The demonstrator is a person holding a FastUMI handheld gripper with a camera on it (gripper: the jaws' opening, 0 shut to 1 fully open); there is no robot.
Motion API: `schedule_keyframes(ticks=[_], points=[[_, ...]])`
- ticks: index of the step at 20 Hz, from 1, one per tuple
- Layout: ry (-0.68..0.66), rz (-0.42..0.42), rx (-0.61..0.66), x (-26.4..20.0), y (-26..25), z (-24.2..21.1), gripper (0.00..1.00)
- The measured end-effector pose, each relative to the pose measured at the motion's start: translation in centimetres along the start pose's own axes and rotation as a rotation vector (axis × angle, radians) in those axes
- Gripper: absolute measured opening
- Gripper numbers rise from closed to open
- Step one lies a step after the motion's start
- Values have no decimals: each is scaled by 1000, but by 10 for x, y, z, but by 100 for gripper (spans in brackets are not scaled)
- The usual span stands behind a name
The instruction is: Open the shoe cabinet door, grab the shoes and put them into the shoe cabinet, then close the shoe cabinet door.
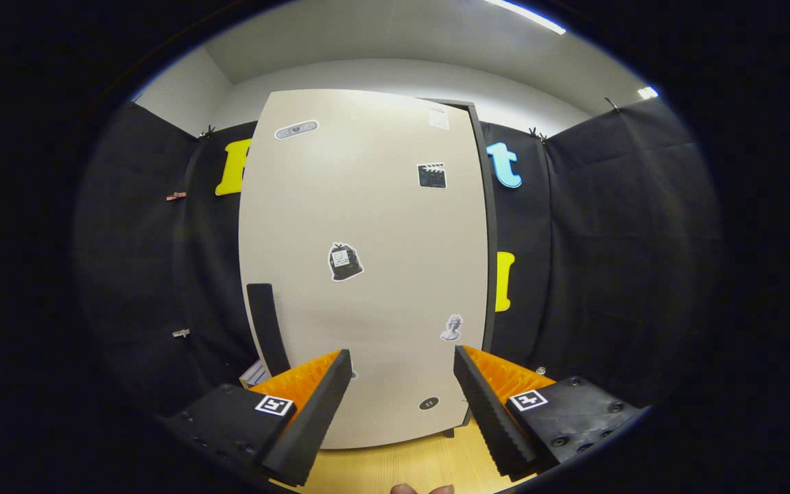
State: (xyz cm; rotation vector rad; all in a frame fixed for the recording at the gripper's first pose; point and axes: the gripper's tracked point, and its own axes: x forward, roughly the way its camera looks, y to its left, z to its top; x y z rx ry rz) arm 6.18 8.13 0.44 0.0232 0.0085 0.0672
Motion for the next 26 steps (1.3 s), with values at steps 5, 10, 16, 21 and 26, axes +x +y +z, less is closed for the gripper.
schedule_keyframes(ticks=[5, 10, 16, 21, 26], points=[[-2, -1, -37, 1, 0, -2, 98], [-15, -2, -49, 2, -3, 0, 97], [-24, -13, -34, -2, -11, 5, 97], [-22, -10, -41, -2, -11, 3, 97], [-18, -4, -38, -4, -11, 2, 97]])
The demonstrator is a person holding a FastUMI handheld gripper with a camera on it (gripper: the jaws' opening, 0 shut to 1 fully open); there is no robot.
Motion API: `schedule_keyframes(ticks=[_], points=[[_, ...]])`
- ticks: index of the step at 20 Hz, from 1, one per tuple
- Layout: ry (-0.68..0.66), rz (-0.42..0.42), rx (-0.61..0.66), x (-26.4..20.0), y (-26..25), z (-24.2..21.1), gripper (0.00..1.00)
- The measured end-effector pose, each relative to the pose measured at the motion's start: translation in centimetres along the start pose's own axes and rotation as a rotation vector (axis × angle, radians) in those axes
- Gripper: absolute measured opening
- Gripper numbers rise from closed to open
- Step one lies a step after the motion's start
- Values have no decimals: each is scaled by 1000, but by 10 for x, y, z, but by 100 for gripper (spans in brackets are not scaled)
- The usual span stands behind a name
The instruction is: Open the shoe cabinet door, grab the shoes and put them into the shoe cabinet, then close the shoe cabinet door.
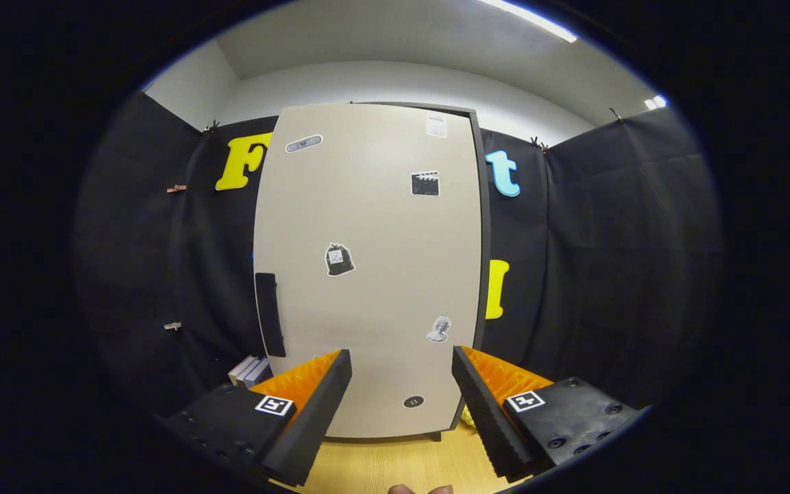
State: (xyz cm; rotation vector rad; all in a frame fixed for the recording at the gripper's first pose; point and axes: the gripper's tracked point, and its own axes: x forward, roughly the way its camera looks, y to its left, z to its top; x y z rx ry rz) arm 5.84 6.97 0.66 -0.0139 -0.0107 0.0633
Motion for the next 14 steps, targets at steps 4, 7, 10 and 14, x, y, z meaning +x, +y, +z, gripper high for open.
schedule_keyframes(ticks=[4, 7, 10, 14], points=[[3, 0, 9, -1, -4, -2, 97], [10, -4, 16, -2, -9, -5, 97], [11, 2, 24, -4, -10, -6, 97], [17, 5, 25, -7, -12, -8, 97]])
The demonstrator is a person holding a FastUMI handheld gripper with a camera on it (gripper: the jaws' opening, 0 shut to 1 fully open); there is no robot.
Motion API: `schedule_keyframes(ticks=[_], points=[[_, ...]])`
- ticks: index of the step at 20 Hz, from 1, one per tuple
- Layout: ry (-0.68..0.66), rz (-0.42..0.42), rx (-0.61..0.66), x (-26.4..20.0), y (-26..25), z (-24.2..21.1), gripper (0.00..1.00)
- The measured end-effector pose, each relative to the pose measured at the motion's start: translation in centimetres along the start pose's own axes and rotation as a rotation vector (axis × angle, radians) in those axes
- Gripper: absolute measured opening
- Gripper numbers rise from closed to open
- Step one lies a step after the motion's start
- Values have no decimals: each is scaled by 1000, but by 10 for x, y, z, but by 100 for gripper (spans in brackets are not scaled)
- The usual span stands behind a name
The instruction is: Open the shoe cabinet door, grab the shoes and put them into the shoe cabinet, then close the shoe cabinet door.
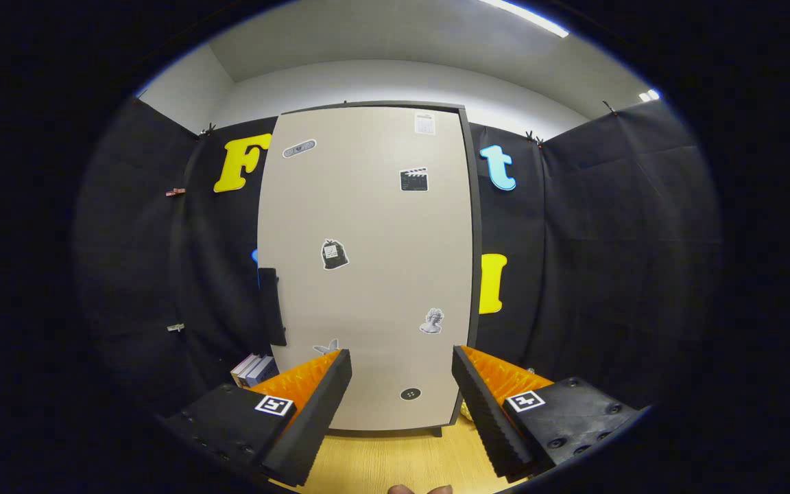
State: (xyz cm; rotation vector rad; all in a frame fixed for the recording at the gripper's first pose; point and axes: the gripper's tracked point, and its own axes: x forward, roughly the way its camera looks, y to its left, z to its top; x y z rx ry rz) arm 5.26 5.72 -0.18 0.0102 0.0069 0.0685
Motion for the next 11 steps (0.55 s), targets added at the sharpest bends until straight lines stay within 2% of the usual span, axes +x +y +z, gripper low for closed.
schedule_keyframes(ticks=[11], points=[[8, 8, -8, 2, -2, -5, 97]])
